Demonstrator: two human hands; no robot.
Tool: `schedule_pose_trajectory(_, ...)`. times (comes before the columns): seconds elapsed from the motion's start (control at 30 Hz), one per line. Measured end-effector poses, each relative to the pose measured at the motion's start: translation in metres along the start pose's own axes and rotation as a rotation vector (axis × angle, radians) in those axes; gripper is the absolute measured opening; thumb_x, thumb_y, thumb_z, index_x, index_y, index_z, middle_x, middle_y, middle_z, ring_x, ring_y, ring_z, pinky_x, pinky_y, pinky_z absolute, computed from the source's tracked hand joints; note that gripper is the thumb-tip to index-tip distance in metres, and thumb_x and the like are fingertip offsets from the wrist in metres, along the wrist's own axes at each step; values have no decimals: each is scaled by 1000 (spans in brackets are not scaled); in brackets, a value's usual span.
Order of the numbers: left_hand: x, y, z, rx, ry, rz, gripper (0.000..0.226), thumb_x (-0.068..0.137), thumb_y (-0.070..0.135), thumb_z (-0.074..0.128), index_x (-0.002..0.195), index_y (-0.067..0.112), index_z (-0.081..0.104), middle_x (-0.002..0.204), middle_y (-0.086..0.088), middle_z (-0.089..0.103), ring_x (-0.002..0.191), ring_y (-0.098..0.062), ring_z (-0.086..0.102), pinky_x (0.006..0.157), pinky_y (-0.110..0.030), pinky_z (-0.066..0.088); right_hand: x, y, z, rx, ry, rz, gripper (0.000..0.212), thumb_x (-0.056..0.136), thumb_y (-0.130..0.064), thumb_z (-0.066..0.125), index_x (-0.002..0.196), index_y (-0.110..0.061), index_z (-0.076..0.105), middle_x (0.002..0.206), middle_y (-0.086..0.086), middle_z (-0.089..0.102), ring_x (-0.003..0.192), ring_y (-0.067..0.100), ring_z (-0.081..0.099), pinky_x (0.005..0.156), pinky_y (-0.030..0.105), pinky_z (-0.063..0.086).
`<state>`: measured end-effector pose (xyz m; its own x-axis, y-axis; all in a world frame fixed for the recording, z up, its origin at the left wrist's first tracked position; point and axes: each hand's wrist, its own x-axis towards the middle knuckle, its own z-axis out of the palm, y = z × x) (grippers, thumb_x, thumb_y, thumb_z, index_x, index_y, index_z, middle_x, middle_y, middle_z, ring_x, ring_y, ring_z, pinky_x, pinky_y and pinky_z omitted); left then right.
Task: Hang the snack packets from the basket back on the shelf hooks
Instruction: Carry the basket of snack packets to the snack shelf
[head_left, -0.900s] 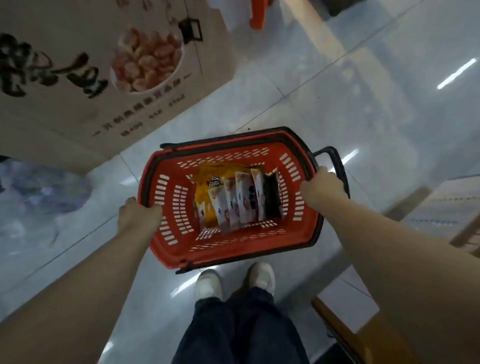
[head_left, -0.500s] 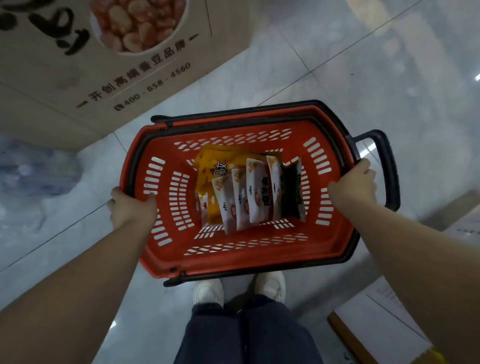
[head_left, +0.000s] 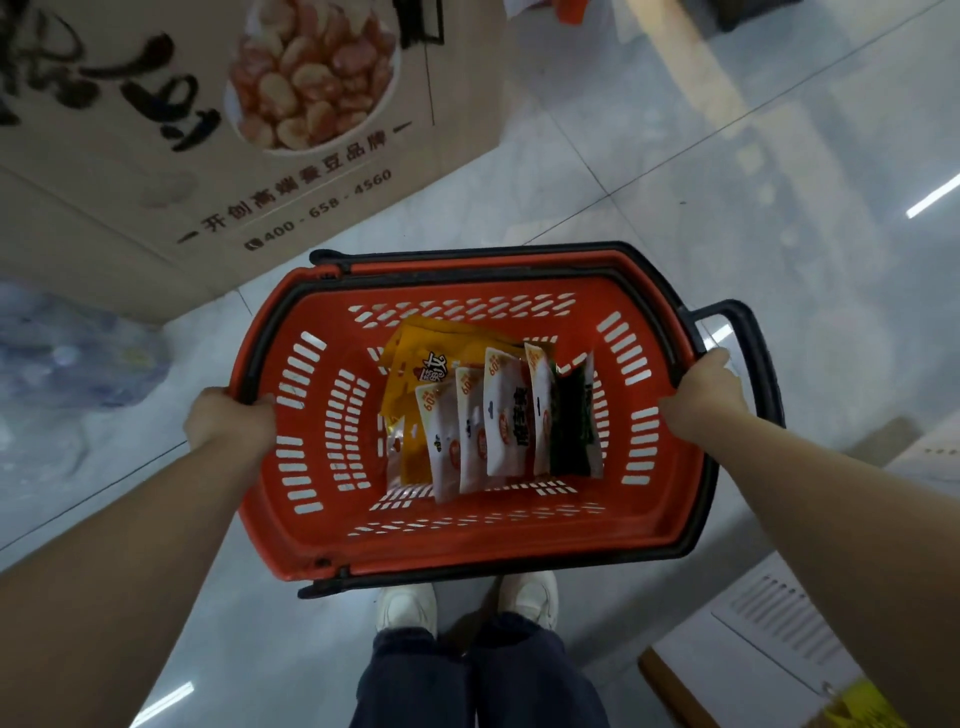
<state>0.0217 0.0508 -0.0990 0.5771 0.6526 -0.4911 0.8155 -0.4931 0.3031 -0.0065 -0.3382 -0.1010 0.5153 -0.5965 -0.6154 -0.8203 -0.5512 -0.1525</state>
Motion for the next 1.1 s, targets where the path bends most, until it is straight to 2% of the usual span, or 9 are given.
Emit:
schedule_pose_trajectory(0.1, -12, 10, -39, 8, -24, 44, 39, 92, 28, 58, 113, -4, 61, 97, -23, 66, 73, -33, 59, 66, -39, 46, -26, -8, -29, -23, -25, -17, 58, 89, -14, 63, 134, -3, 27, 119, 23, 55, 92, 35, 58, 71, 42, 46)
schedule_pose_trajectory(0.17, -19, 18, -72, 7, -52, 85, 34, 91, 29, 59, 103, -3, 62, 75, -14, 61, 55, -23, 51, 53, -31, 43, -49, -15, -52, -17, -37, -24, 61, 88, -14, 64, 134, -2, 27, 118, 24, 56, 85, 32, 54, 70, 41, 45)
schedule_pose_trajectory(0.27, -35, 33, -129, 13, -78, 155, 30, 89, 27, 61, 95, -2, 66, 59, -6, 53, 52, -20, 50, 50, -25, 39, -90, -32, -95, -4, -30, -62, 60, 87, -13, 66, 133, 0, 28, 120, 25, 55, 99, 39, 58, 75, 44, 47)
schedule_pose_trajectory(0.5, -85, 63, -273, -78, -31, 236, 35, 80, 25, 71, 102, -2, 68, 93, -23, 69, 82, -37, 65, 69, -37, 52, -196, -77, -207, -49, 66, -169, 65, 83, -21, 69, 131, 1, 29, 118, 26, 57, 101, 42, 60, 82, 47, 51)
schedule_pose_trajectory(0.7, -130, 76, -395, -207, 1, 302, 22, 79, 23, 72, 82, 2, 70, 69, -16, 66, 56, -24, 57, 54, -32, 46, -284, -122, -291, -25, 156, -256, 67, 85, -20, 66, 136, 1, 27, 120, 24, 57, 104, 39, 60, 84, 45, 52)
schedule_pose_trajectory(0.77, -144, 77, -431, -235, 22, 314, 23, 74, 26, 75, 75, 4, 68, 73, -19, 67, 56, -24, 55, 58, -33, 44, -312, -136, -313, -55, 164, -297, 69, 86, -19, 64, 138, 4, 26, 119, 24, 58, 103, 38, 60, 80, 41, 52)
schedule_pose_trajectory(0.87, -157, 76, -490, -286, 64, 319, 42, 54, 40, 71, 75, 4, 71, 74, -19, 69, 67, -29, 63, 64, -37, 52, -360, -159, -347, -83, 209, -398, 54, 83, -18, 65, 126, 9, 46, 100, 20, 64, 83, 32, 61, 66, 29, 49)
schedule_pose_trajectory(1.0, -173, 60, -565, -354, 151, 320, 27, 69, 23, 78, 78, -2, 71, 76, -22, 69, 72, -33, 68, 72, -43, 58, -418, -189, -378, -21, 283, -486, 76, 69, -32, 72, 126, 10, 44, 118, 24, 61, 106, 39, 61, 88, 40, 51)
schedule_pose_trajectory(1.1, -184, 39, -607, -396, 240, 281, 33, 67, 21, 81, 75, -8, 68, 79, -27, 69, 70, -33, 67, 67, -43, 57, -445, -214, -383, -64, 330, -566, 65, 68, -31, 71, 119, 5, 53, 114, 23, 63, 103, 39, 62, 82, 37, 51)
